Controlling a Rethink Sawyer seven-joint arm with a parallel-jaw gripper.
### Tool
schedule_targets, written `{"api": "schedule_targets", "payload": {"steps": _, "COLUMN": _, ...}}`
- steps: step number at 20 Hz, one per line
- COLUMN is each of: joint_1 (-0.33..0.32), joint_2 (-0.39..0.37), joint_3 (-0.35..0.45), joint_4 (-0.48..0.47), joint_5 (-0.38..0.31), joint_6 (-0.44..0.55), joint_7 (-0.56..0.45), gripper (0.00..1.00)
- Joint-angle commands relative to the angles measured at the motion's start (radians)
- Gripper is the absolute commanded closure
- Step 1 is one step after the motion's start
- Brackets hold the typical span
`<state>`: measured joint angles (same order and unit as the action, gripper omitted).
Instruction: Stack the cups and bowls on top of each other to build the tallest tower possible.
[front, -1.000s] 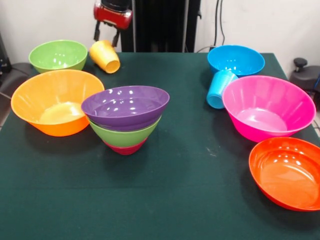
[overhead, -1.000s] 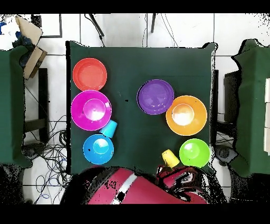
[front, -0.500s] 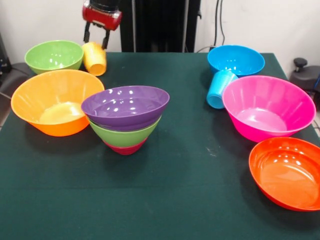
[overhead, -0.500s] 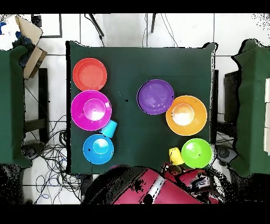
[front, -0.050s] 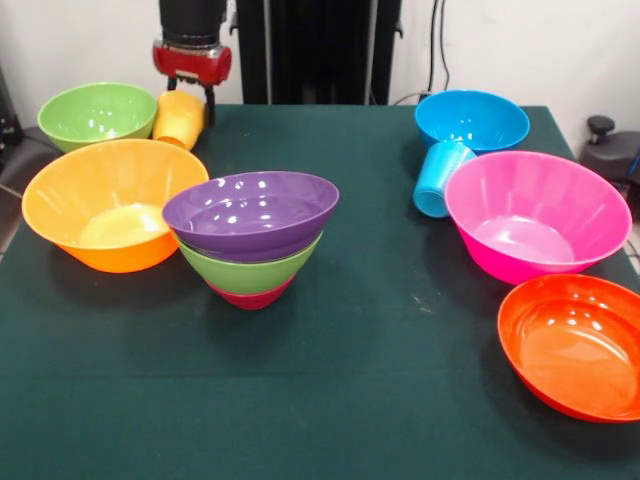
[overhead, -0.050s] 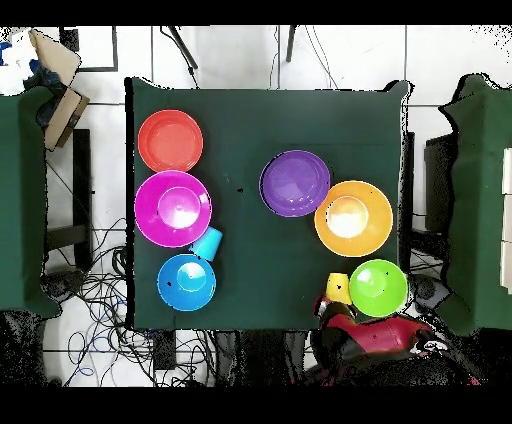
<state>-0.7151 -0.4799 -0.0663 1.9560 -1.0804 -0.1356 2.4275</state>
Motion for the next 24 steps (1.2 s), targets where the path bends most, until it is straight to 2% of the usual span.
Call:
{"api": "schedule_targets", "payload": {"steps": 1, "joint_1": -0.025, "joint_2": -0.007, "joint_3": 0.273, "joint_4": 0.022, "joint_5": -0.051, "joint_6": 0.117, "joint_7": -0.067, "gripper": 0.00}}
{"api": "schedule_targets", "payload": {"steps": 6, "joint_1": 0.015, "joint_2": -0.038, "joint_3": 0.215, "joint_4": 0.028, "joint_5": -0.032, "joint_6": 0.105, "joint_7": -0.053, "gripper": 0.00}}
{"api": "schedule_targets", "payload": {"steps": 9, "joint_1": 0.019, "joint_2": -0.067, "joint_3": 0.207, "joint_4": 0.041, "joint_5": -0.022, "joint_6": 0.123, "joint_7": -0.055, "gripper": 0.00}}
{"api": "schedule_targets", "payload": {"steps": 11, "joint_1": 0.049, "joint_2": -0.074, "joint_3": 0.172, "joint_4": 0.038, "joint_5": -0.020, "joint_6": 0.094, "joint_7": -0.035, "gripper": 0.00}}
{"api": "schedule_targets", "payload": {"steps": 14, "joint_1": 0.181, "joint_2": -0.061, "joint_3": 0.011, "joint_4": -0.010, "joint_5": 0.010, "joint_6": -0.019, "joint_7": 0.008, "gripper": 0.00}}
{"api": "schedule_targets", "payload": {"steps": 15, "joint_1": 0.201, "joint_2": -0.058, "joint_3": -0.011, "joint_4": -0.020, "joint_5": 0.011, "joint_6": -0.033, "joint_7": 0.010, "gripper": 1.00}}
{"api": "schedule_targets", "payload": {"steps": 17, "joint_1": 0.266, "joint_2": -0.040, "joint_3": -0.088, "joint_4": -0.042, "joint_5": 0.044, "joint_6": -0.055, "joint_7": 0.023, "gripper": 1.00}}
{"api": "schedule_targets", "payload": {"steps": 19, "joint_1": 0.376, "joint_2": -0.001, "joint_3": -0.218, "joint_4": -0.065, "joint_5": 0.124, "joint_6": -0.078, "joint_7": 0.080, "gripper": 1.00}}
{"api": "schedule_targets", "payload": {"steps": 20, "joint_1": 0.422, "joint_2": 0.014, "joint_3": -0.266, "joint_4": -0.074, "joint_5": 0.156, "joint_6": -0.059, "joint_7": 0.115, "gripper": 1.00}}
{"api": "schedule_targets", "payload": {"steps": 22, "joint_1": 0.486, "joint_2": 0.015, "joint_3": -0.324, "joint_4": -0.073, "joint_5": 0.207, "joint_6": -0.020, "joint_7": 0.150, "gripper": 1.00}}
{"api": "schedule_targets", "payload": {"steps": 24, "joint_1": 0.567, "joint_2": 0.044, "joint_3": -0.404, "joint_4": -0.068, "joint_5": 0.289, "joint_6": -0.036, "joint_7": 0.177, "gripper": 1.00}}
